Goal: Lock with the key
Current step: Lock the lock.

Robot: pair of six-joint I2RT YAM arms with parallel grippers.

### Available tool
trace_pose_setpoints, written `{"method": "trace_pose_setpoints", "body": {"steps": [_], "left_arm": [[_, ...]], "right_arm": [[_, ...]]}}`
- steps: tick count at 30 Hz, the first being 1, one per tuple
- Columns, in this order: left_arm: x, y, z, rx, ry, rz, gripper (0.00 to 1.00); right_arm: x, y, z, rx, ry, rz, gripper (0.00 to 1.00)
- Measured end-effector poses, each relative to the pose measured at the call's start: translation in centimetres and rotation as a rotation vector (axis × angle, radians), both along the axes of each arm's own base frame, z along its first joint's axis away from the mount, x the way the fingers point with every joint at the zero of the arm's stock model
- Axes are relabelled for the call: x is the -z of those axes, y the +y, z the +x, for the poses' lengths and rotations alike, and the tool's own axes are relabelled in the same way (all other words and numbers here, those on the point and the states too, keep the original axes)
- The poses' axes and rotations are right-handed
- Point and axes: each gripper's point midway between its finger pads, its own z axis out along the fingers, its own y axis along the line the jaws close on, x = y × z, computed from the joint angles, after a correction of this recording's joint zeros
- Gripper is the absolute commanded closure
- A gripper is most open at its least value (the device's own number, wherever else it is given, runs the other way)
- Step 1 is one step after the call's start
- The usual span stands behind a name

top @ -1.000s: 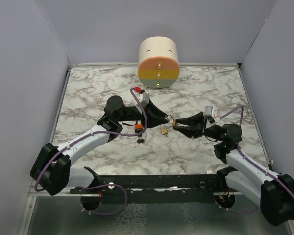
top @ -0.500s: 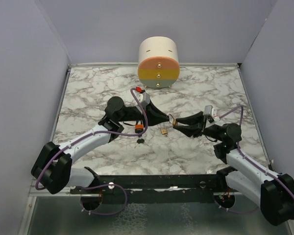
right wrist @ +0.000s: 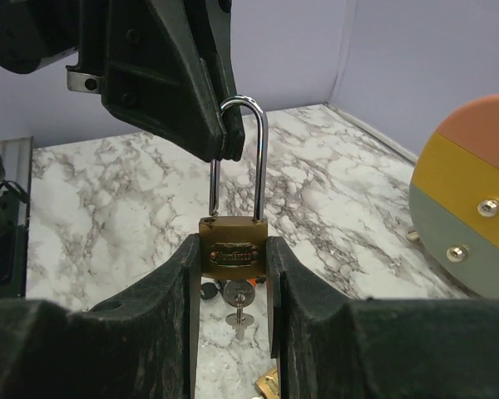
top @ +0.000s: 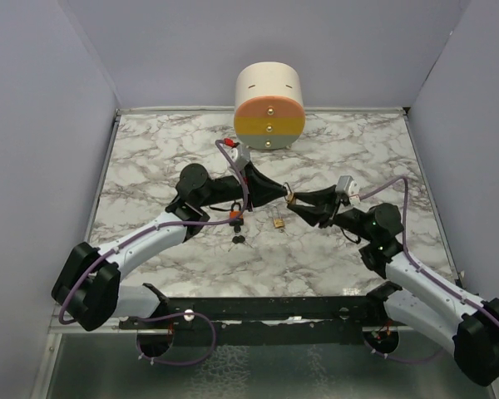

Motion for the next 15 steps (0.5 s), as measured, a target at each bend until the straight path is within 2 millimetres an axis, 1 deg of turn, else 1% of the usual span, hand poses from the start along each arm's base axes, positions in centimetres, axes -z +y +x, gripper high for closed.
{"method": "trace_pose_setpoints", "body": {"steps": [6,10,15], "left_arm": [[-0.8,0.3,0.5,-0.05,0.031,-0.01,0.97],[-0.8,0.5,0.8,-0.081,0.042,-0.008,0.97],[-0.7,0.8,1.0,-0.106,0.045,0.001,0.97]], "right_arm": [[-0.3,1.4,0.7,0.115,-0.05,-0.034,0.99],[-0.3,1.5,1.1,0.17,-0.082,-0.052,0.99],[-0.4,1.5,1.2,0.193,-0.107,-0.063,0.99]]}}
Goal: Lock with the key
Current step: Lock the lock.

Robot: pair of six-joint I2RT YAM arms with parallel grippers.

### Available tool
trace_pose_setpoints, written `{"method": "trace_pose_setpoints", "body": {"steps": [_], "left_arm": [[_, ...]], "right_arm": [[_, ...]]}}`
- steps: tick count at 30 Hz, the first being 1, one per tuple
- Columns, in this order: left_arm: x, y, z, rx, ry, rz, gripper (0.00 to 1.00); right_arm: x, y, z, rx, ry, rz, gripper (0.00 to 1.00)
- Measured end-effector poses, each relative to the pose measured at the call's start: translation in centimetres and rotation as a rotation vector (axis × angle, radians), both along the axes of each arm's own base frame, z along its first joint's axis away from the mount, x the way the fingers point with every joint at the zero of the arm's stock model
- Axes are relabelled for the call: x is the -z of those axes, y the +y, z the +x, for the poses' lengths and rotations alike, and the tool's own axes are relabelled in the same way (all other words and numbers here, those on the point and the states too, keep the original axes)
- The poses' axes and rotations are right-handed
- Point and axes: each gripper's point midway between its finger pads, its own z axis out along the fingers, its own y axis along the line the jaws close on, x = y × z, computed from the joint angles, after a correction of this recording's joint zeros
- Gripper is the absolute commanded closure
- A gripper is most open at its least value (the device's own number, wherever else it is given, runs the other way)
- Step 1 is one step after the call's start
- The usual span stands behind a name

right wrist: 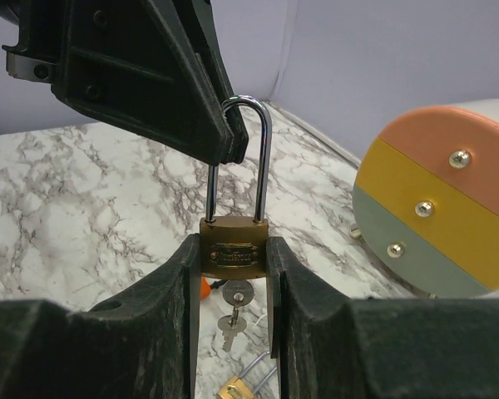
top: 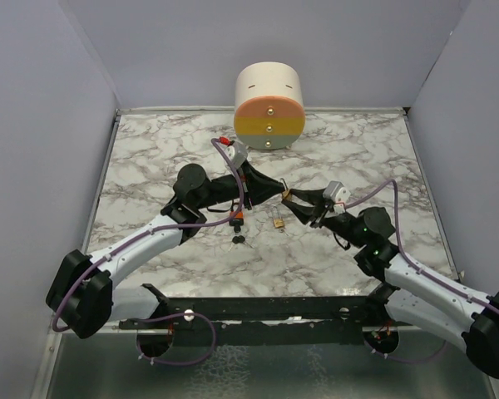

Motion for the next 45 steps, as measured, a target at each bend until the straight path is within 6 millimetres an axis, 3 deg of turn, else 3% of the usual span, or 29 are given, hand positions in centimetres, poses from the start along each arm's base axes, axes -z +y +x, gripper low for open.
{"method": "trace_pose_setpoints", "body": {"steps": [10,45], "left_arm": [[-0.53,0.09,-0.18,-0.008,-0.03,-0.005,0.97],[-0.44,-0.06,-0.06,-0.016,-0.047,-0.002,0.97]], "right_arm": [[-0.85,-0.47,-0.55,0.007,-0.016,0.013,0.99],[-0.9,-0.21,0.2,0.063,0.018,0.031,0.99]]}}
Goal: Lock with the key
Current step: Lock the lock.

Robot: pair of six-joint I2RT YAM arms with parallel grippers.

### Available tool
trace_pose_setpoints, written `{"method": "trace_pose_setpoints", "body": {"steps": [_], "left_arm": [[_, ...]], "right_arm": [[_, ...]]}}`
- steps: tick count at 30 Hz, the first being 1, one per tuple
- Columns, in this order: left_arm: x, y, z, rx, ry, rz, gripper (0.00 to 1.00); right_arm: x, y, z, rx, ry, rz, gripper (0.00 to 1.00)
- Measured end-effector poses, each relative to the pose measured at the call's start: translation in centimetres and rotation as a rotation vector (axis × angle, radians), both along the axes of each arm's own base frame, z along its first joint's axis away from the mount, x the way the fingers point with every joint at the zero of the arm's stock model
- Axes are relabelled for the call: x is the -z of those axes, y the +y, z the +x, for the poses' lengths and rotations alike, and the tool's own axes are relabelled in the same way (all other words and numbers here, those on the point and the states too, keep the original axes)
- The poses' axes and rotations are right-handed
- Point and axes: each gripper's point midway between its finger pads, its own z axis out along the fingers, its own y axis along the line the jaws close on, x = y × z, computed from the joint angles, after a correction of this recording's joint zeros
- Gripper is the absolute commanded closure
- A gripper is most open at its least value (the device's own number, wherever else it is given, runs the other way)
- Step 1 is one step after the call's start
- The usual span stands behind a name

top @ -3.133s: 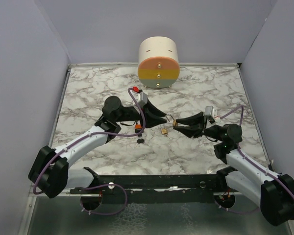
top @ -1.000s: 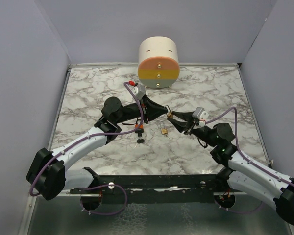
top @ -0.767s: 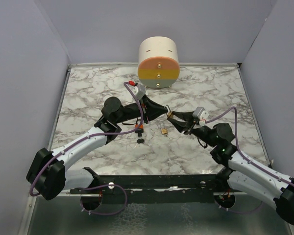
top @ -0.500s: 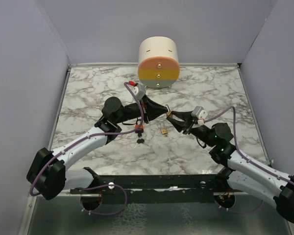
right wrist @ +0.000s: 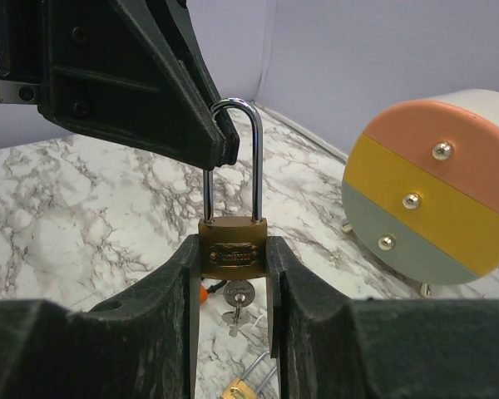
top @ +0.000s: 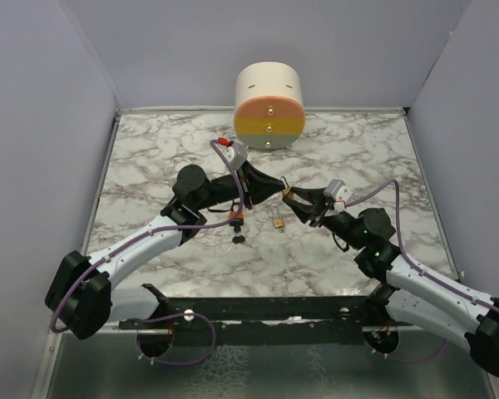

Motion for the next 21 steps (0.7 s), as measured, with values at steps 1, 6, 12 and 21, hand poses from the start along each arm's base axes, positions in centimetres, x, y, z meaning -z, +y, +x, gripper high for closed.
{"method": "trace_pose_setpoints", "body": {"steps": [1,6,12,21], "left_arm": [[0.02,-0.01,-0.02,0.0,0.0,0.0,0.97],[-0.23,-0.08,-0.18,0.004,-0.015,-0.01,0.98],[-0.46,-0.1,-0.27,0.006,-0.029,-0.02,0.98],[-0.43,-0.06,-0.32,0.006,-0.038,-0.026,0.98]], "right_arm": [[-0.06,-0.03,-0.04,0.0,0.0,-0.001,0.99],[-0.5,-0.16,-0.28,-0.002,-0.003,0.0,0.99],[-0.87,-0.4,-0.63,-0.004,-0.005,0.002,0.99],[-0.97,-0.5,-0.81,-0.006,0.006,-0.01,0.99]]}}
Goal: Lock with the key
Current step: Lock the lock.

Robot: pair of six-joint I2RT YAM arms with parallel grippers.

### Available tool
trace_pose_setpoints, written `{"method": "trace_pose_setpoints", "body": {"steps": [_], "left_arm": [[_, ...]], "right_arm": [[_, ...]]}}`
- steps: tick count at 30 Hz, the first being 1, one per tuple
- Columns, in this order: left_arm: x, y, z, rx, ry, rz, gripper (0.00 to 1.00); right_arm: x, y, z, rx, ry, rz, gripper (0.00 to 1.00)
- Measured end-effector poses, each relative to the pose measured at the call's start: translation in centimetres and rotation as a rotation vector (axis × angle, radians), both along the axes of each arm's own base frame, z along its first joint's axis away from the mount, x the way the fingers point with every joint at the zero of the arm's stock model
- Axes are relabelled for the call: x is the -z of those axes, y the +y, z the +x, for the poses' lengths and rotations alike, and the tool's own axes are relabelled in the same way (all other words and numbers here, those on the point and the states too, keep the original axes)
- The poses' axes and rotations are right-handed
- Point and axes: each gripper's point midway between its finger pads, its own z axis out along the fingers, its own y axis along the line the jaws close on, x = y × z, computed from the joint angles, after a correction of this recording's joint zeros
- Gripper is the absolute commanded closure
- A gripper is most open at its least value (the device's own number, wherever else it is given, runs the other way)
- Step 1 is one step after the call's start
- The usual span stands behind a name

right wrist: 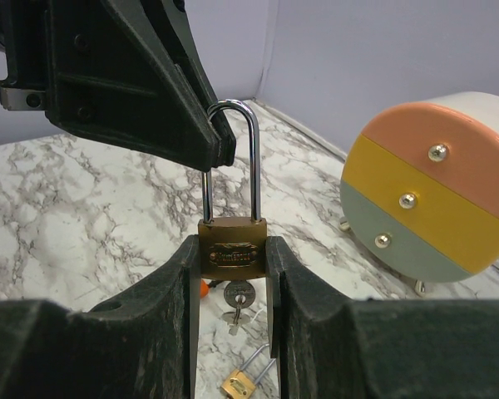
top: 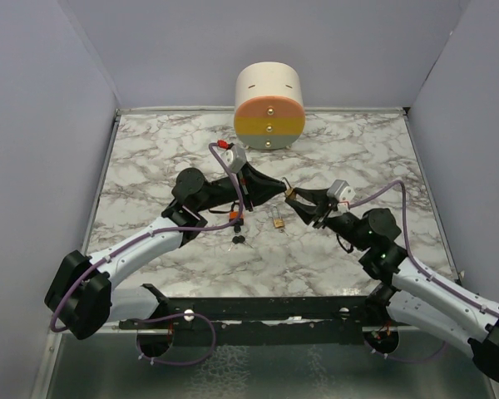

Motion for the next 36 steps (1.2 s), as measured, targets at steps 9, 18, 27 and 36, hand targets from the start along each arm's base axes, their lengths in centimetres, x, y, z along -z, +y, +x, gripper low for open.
{"method": "trace_pose_setpoints", "body": {"steps": [9,18,27,36], "left_arm": [[0.0,-0.1,-0.1,0.004,-0.006,0.002,0.98],[0.0,-0.1,-0.1,0.002,-0.017,-0.004,1.0],[0.6,-0.1,0.5,-0.032,-0.009,-0.012,1.0],[1.7,-0.9,1.4,-0.09,0.016,0.001,1.0]], "right_arm": [[-0.2,-0.2,-0.2,-0.001,0.004,-0.003,0.99],[-0.4,-0.2,-0.1,0.001,0.012,-0.012,0.99],[-0.5,0.3,0.6,0.01,0.026,-0.05,0.99],[0.4,0.0,1.7,0.057,0.032,-0.1,0.99]]}}
